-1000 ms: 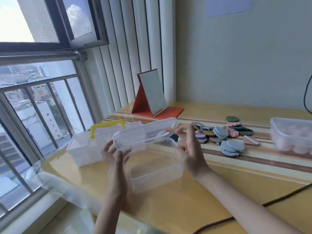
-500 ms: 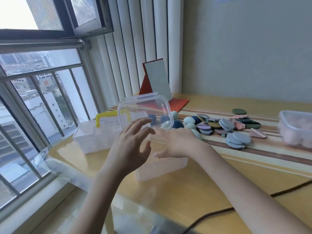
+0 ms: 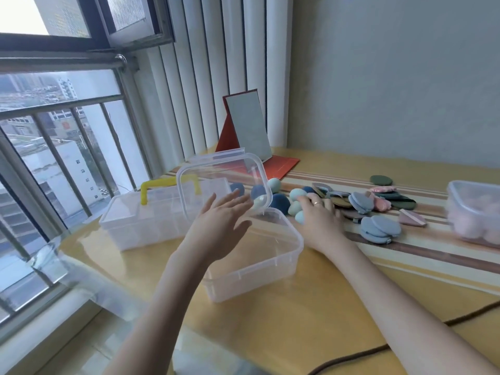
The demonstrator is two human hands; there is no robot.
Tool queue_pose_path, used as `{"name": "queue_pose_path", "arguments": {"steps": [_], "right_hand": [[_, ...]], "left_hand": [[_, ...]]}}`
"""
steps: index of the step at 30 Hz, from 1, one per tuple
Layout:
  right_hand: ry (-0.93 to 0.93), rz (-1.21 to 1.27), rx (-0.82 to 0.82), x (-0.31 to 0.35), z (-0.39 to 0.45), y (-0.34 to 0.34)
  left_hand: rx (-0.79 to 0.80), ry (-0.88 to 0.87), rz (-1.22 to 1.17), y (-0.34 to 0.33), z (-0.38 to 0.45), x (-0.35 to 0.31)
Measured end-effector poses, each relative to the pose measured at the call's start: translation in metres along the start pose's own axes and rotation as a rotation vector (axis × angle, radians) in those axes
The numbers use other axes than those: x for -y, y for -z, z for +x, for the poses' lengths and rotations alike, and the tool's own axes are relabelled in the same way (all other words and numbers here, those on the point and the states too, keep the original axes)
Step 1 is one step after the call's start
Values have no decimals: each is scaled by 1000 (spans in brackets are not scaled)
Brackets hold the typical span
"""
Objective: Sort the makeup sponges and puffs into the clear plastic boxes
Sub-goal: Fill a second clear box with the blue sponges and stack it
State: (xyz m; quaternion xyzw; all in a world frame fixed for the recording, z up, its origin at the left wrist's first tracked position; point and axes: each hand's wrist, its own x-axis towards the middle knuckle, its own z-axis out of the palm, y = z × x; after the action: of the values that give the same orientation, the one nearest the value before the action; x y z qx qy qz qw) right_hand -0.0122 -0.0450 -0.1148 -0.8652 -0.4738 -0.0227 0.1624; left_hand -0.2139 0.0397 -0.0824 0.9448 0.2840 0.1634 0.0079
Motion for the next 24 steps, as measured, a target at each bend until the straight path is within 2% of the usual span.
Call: {"name": "queue_pose_path", "arguments": {"steps": [2,9,12,14,15,17,20,22,24], "right_hand": [[29,-64,-23,-1,-1,-13],[3,268,-160,-5,3,-12],[3,375,-302,-1,2,-1],[33,319,-373,3,9,8],[41,285,-347,5,14,11],[10,205,-167,10,25,13],[-23,-41,75,21,34,7],[-7,-98,63,26,33,3],[7,-80,-26,26,30,-1]], "left_hand": [[5,2,4,0,-1,1],[26,-9,13,1,-2,0],[29,-3,14,1,-2,0],[34,-1,14,2,-2,-1],[35,-1,12,2,-2,-1],[34,-1,8,3,-2,-2],[36,0,0,4,-3,-3],[39,2,-2,5,-4,-3],[42,3,-4,6,-4,-4]]}}
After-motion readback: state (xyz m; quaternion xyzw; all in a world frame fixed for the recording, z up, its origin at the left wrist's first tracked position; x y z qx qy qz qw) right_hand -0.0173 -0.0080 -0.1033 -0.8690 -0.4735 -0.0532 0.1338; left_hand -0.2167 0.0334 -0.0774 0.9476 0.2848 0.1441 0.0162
